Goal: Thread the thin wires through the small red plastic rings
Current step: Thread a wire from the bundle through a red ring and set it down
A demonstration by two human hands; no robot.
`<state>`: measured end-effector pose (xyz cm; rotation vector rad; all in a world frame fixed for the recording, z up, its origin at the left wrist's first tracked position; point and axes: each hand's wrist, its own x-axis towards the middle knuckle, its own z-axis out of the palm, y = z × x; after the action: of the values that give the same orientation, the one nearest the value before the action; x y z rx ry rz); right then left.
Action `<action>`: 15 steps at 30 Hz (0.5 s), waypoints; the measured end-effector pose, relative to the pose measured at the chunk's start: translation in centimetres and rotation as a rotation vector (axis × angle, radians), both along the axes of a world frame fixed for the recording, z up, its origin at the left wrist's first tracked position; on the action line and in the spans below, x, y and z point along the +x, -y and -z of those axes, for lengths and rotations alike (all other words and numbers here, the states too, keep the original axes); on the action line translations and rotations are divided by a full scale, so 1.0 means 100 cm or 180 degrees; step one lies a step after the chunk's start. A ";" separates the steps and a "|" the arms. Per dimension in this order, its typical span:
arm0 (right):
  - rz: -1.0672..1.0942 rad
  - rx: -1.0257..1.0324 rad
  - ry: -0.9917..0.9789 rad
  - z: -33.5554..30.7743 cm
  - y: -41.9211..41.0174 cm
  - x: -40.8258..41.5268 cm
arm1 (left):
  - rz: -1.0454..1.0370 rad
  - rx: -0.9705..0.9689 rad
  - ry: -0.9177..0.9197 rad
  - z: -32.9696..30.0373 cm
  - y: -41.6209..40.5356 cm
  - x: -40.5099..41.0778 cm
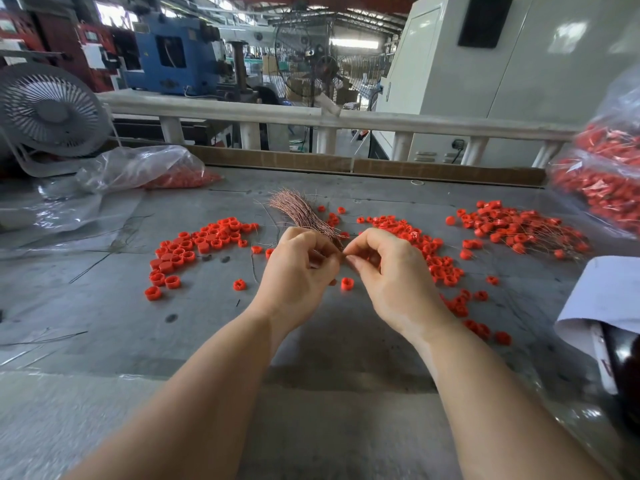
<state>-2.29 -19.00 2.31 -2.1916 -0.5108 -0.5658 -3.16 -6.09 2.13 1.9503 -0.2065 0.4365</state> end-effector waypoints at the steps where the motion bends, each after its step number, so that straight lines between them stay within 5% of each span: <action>1: -0.0009 0.0030 0.0010 0.000 0.000 0.000 | 0.0008 -0.0022 -0.0002 0.000 0.000 0.000; 15: 0.0092 0.0235 -0.0006 -0.001 0.001 0.001 | 0.0111 -0.0459 -0.0080 0.001 0.000 0.002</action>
<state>-2.20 -19.08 2.36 -2.1322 -0.4512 -0.5890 -2.91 -6.08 2.08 1.8074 -0.1876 0.3931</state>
